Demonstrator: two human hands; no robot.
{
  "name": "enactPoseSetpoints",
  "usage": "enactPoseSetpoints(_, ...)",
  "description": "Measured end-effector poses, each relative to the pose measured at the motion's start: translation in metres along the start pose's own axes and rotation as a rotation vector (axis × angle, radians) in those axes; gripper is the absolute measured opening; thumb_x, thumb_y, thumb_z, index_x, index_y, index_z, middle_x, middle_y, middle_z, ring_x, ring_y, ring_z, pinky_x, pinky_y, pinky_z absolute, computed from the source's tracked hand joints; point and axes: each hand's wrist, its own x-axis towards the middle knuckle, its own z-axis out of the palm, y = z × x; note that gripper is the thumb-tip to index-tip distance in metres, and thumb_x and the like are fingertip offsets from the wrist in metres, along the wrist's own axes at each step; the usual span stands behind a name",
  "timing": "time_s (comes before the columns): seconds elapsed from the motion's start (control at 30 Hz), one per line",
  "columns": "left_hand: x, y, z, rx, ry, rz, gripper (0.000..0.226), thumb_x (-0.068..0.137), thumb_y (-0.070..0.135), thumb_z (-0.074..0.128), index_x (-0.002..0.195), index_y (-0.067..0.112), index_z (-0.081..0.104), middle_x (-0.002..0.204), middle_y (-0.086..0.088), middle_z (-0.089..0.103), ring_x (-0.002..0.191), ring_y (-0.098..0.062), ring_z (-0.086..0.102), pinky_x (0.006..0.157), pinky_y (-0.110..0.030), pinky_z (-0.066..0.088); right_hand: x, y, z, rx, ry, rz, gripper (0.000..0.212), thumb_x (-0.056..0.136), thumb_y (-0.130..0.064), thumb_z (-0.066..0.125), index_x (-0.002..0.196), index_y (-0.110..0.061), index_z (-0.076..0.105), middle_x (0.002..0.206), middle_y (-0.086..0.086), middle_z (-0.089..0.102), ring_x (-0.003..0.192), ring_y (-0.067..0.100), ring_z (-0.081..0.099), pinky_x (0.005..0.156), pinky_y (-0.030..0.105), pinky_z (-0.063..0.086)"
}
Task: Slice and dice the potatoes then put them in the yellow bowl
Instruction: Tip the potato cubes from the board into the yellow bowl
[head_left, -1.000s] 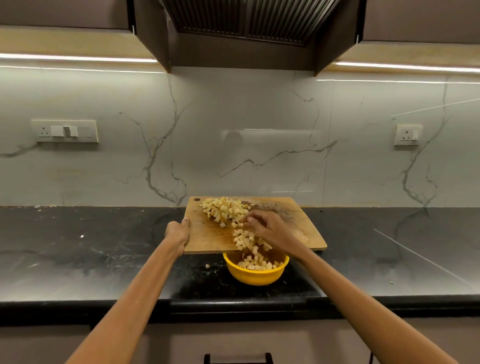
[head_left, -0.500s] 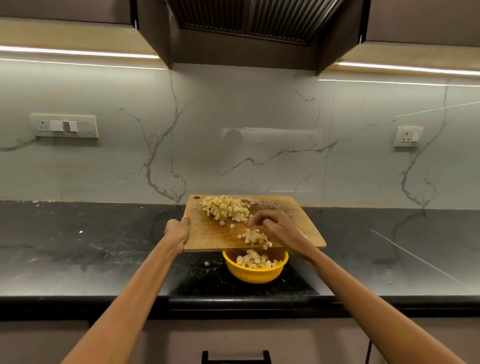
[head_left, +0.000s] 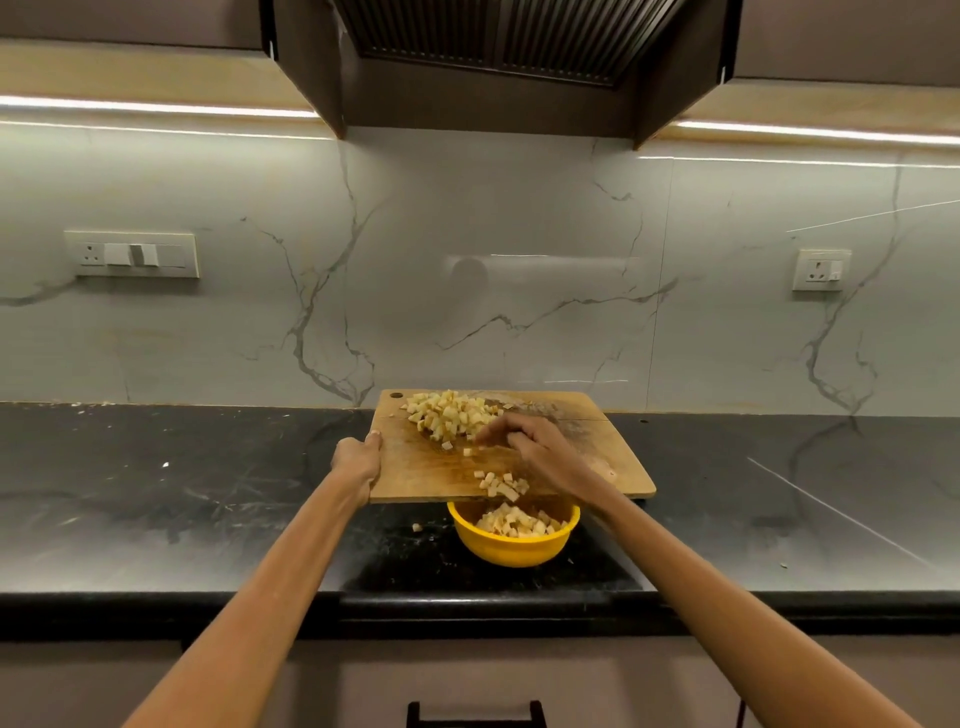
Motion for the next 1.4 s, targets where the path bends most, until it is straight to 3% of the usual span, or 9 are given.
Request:
enactPoseSetpoints(0.17, 0.001, 0.002, 0.001, 0.003, -0.004, 0.004, 0.039, 0.1, 0.031, 0.041, 0.108, -0.006, 0.053, 0.086, -0.013, 0.054, 0.064, -0.02, 0.05, 0.049, -0.029, 0.038, 0.014, -0.004, 0.018, -0.123, -0.121, 0.003, 0.038, 0.092, 0.009, 0.034, 0.111, 0.001, 0.065, 0.118, 0.009, 0.064, 0.104, 0.012, 0.059, 0.084, 0.006, 0.042)
enactPoseSetpoints(0.3, 0.001, -0.001, 0.0, 0.007, 0.003, 0.003, 0.039, 0.1, 0.029, 0.04, 0.109, -0.006, 0.052, 0.084, -0.013, 0.053, 0.061, -0.019, 0.049, 0.047, -0.028, 0.036, -0.011, 0.005, 0.017, -0.022, -0.133, -0.093, 0.034, 0.083, 0.01, 0.037, 0.092, 0.005, 0.069, 0.104, 0.016, 0.07, 0.107, 0.015, 0.064, 0.097, 0.024, 0.048)
enactPoseSetpoints(0.47, -0.002, 0.0, 0.001, 0.05, 0.01, 0.004, 0.038, 0.101, 0.029, 0.038, 0.108, -0.005, 0.052, 0.074, -0.008, 0.047, 0.059, -0.017, 0.045, 0.047, -0.026, 0.032, -0.024, 0.012, -0.009, 0.166, 0.048, -0.041, 0.032, 0.085, 0.018, 0.04, 0.087, 0.001, 0.067, 0.092, 0.012, 0.071, 0.092, 0.017, 0.069, 0.081, 0.036, 0.055)
enactPoseSetpoints(0.6, -0.002, 0.001, 0.001, 0.043, 0.011, 0.014, 0.037, 0.101, 0.029, 0.039, 0.109, -0.005, 0.052, 0.076, -0.008, 0.049, 0.06, -0.018, 0.046, 0.048, -0.026, 0.034, -0.02, 0.013, -0.002, 0.108, 0.037, -0.01, 0.03, 0.087, 0.019, 0.04, 0.098, 0.004, 0.063, 0.099, 0.013, 0.069, 0.092, 0.014, 0.069, 0.074, 0.021, 0.054)
enactPoseSetpoints(0.8, 0.003, -0.003, 0.001, 0.036, 0.014, -0.009, 0.042, 0.1, 0.03, 0.041, 0.111, -0.008, 0.053, 0.089, -0.016, 0.054, 0.07, -0.024, 0.051, 0.049, -0.029, 0.036, 0.001, 0.007, 0.005, 0.071, 0.153, -0.043, 0.03, 0.084, 0.017, 0.043, 0.083, -0.005, 0.063, 0.083, 0.008, 0.068, 0.081, 0.021, 0.068, 0.071, 0.026, 0.055)
enactPoseSetpoints(0.9, 0.004, -0.004, 0.001, 0.037, 0.009, -0.008, 0.042, 0.099, 0.029, 0.042, 0.112, -0.009, 0.052, 0.094, -0.017, 0.054, 0.077, -0.026, 0.051, 0.051, -0.029, 0.037, 0.032, 0.012, 0.004, -0.052, 0.233, 0.082, 0.021, 0.094, -0.001, 0.045, 0.103, -0.009, 0.062, 0.103, 0.007, 0.065, 0.095, 0.024, 0.062, 0.077, 0.026, 0.051)
enactPoseSetpoints(1.03, 0.004, -0.004, 0.001, 0.045, -0.001, -0.007, 0.039, 0.099, 0.028, 0.042, 0.11, -0.008, 0.053, 0.094, -0.017, 0.055, 0.073, -0.024, 0.051, 0.052, -0.03, 0.038, 0.064, 0.022, 0.013, -0.121, 0.085, 0.218, 0.033, 0.1, -0.021, 0.044, 0.129, -0.006, 0.049, 0.125, 0.008, 0.055, 0.113, 0.019, 0.052, 0.089, 0.024, 0.044)
enactPoseSetpoints(1.23, 0.004, -0.003, 0.0, 0.051, 0.004, -0.025, 0.037, 0.1, 0.029, 0.042, 0.106, -0.006, 0.053, 0.093, -0.017, 0.055, 0.063, -0.02, 0.049, 0.048, -0.028, 0.036, 0.066, 0.029, 0.02, -0.27, -0.002, 0.139, 0.017, 0.093, -0.02, 0.056, 0.104, -0.007, 0.06, 0.092, 0.004, 0.059, 0.079, 0.013, 0.052, 0.066, 0.017, 0.04)
enactPoseSetpoints(1.4, 0.002, -0.002, -0.001, 0.048, -0.001, -0.021, 0.037, 0.1, 0.029, 0.041, 0.107, -0.005, 0.053, 0.094, -0.016, 0.055, 0.063, -0.02, 0.05, 0.048, -0.028, 0.037, 0.036, 0.024, 0.01, -0.279, -0.017, 0.055, 0.013, 0.088, -0.011, 0.058, 0.099, -0.005, 0.062, 0.086, 0.002, 0.06, 0.075, 0.022, 0.058, 0.065, 0.024, 0.045)
